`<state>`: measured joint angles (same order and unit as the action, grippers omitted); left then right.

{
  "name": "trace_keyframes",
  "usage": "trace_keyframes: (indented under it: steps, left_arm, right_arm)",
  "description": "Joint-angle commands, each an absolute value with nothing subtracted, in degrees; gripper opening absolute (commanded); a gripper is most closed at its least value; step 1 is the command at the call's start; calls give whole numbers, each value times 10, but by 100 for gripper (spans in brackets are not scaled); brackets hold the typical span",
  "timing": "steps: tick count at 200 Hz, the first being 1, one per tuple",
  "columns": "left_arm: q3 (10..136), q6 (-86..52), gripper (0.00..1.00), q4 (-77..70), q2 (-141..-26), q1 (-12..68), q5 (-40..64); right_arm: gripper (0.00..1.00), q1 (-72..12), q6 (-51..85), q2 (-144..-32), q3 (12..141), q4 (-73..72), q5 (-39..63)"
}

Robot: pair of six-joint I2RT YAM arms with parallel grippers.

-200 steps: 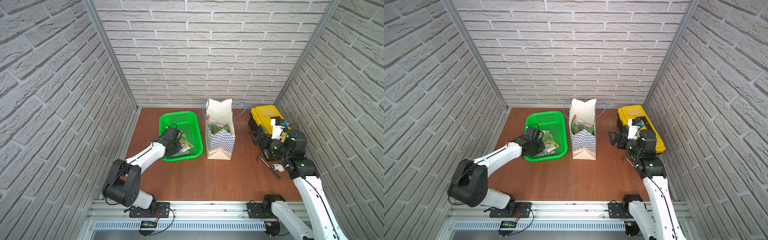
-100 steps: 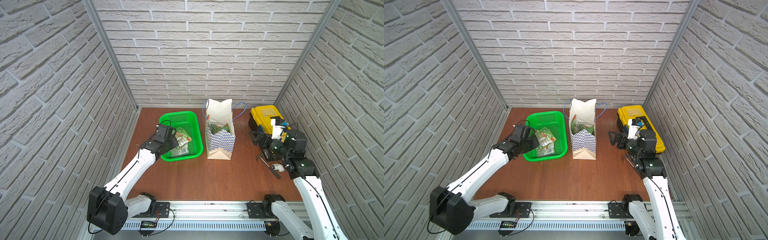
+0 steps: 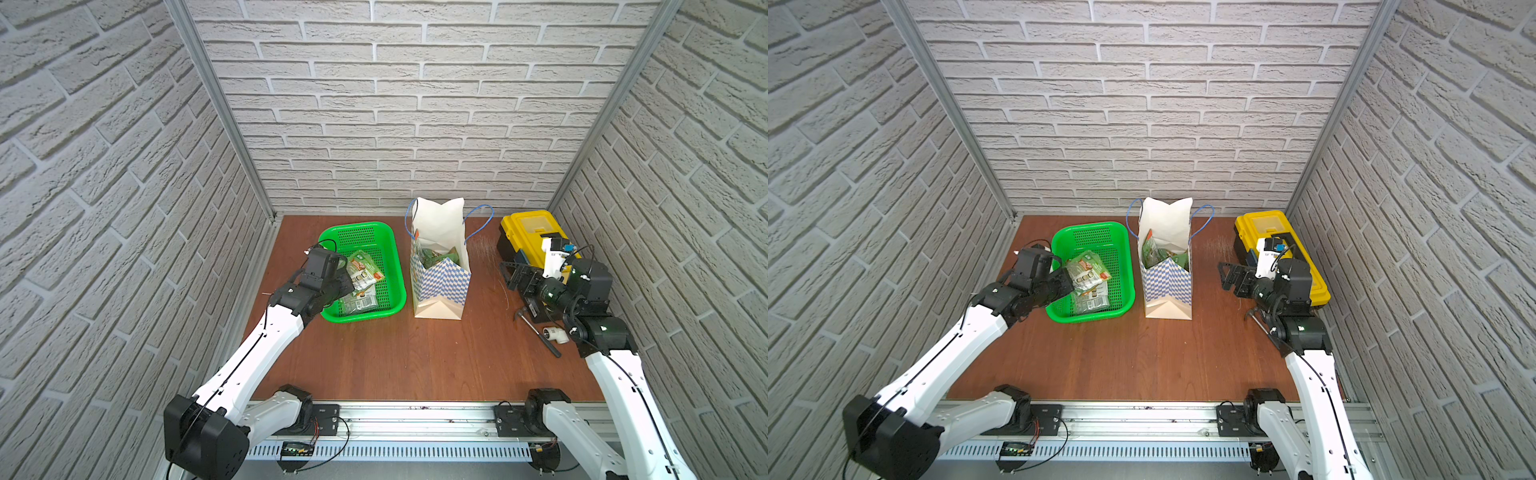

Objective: Place the condiment packets inside the bag
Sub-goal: Place the condiment packet in the paper bag.

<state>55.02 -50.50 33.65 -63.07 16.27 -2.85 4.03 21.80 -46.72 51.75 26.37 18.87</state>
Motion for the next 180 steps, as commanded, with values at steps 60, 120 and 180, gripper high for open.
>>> trace_keyframes:
  steps: [60, 120, 180]
  left_arm:
    - [604, -476, 0, 352, -587, 172, -20]
    - [682, -459, 0, 303, -567, 241, -69]
    - [858, -369, 0, 290, -684, 394, -188]
  right_arm:
    - [97, 43, 209, -459, 510, 246, 182]
    - [96, 43, 210, -449, 510, 247, 180]
    - [96, 43, 210, -442, 511, 249, 182]
